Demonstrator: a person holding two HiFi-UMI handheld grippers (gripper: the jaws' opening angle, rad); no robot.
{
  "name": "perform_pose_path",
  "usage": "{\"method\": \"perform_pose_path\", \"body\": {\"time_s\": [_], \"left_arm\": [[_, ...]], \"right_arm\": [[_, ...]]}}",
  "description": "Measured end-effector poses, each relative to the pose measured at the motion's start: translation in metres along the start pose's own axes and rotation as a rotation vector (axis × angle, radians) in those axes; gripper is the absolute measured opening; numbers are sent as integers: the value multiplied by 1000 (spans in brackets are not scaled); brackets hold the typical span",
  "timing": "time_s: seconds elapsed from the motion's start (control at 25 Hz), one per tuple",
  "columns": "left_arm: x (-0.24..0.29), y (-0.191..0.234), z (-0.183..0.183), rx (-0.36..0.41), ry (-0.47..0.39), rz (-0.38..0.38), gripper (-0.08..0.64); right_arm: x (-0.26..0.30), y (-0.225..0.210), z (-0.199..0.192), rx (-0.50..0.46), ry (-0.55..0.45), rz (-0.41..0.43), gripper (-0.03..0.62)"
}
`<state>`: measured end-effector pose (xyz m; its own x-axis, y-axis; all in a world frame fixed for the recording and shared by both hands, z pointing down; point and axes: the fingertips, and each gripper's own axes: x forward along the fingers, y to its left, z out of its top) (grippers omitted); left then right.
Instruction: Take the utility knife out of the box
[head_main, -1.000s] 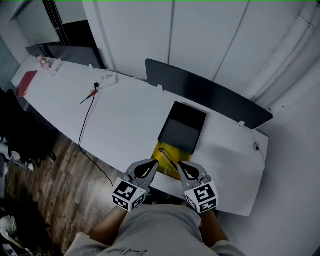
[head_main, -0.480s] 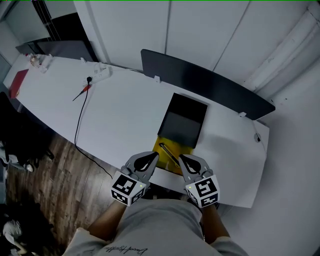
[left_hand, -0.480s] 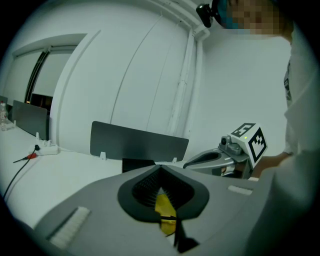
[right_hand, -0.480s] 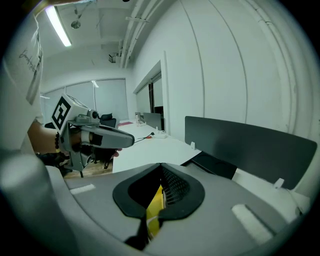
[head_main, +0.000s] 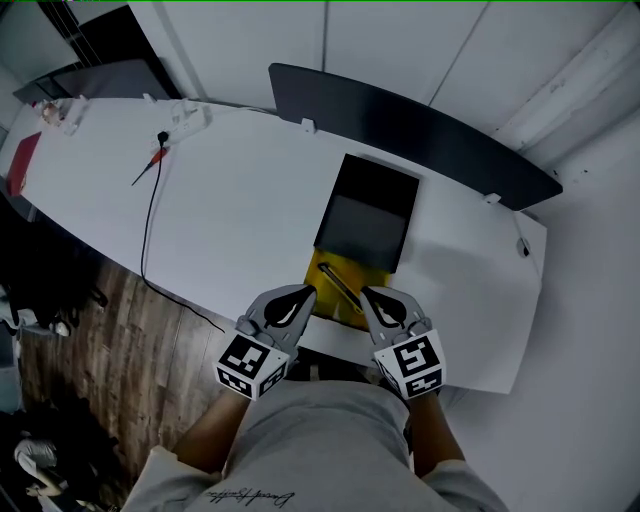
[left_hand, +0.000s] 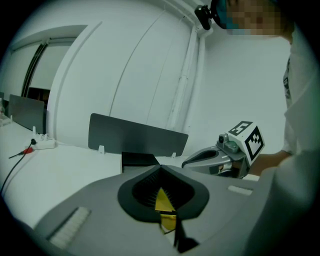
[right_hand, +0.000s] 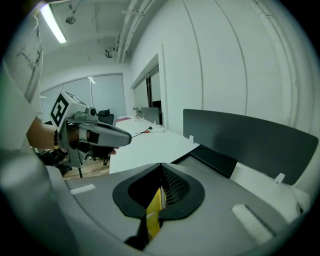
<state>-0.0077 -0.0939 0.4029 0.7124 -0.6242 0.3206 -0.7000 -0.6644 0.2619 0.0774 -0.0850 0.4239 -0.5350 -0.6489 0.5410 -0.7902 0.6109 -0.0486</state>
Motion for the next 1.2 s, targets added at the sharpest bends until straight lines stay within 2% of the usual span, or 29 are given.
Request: {"method": "perform_pose_path", "body": {"time_s": [0.6, 0.84, 1.2], "left_arm": [[13, 20, -22, -13, 45, -13, 2], [16, 28, -40, -26, 81, -16, 2], [23, 37, -49, -56, 91, -29, 2]], "right_arm": [[33, -8, -23, 11, 70, 10, 15], [46, -9, -37, 14, 141, 14, 15], [65, -9, -60, 18, 231, 21, 15]]}}
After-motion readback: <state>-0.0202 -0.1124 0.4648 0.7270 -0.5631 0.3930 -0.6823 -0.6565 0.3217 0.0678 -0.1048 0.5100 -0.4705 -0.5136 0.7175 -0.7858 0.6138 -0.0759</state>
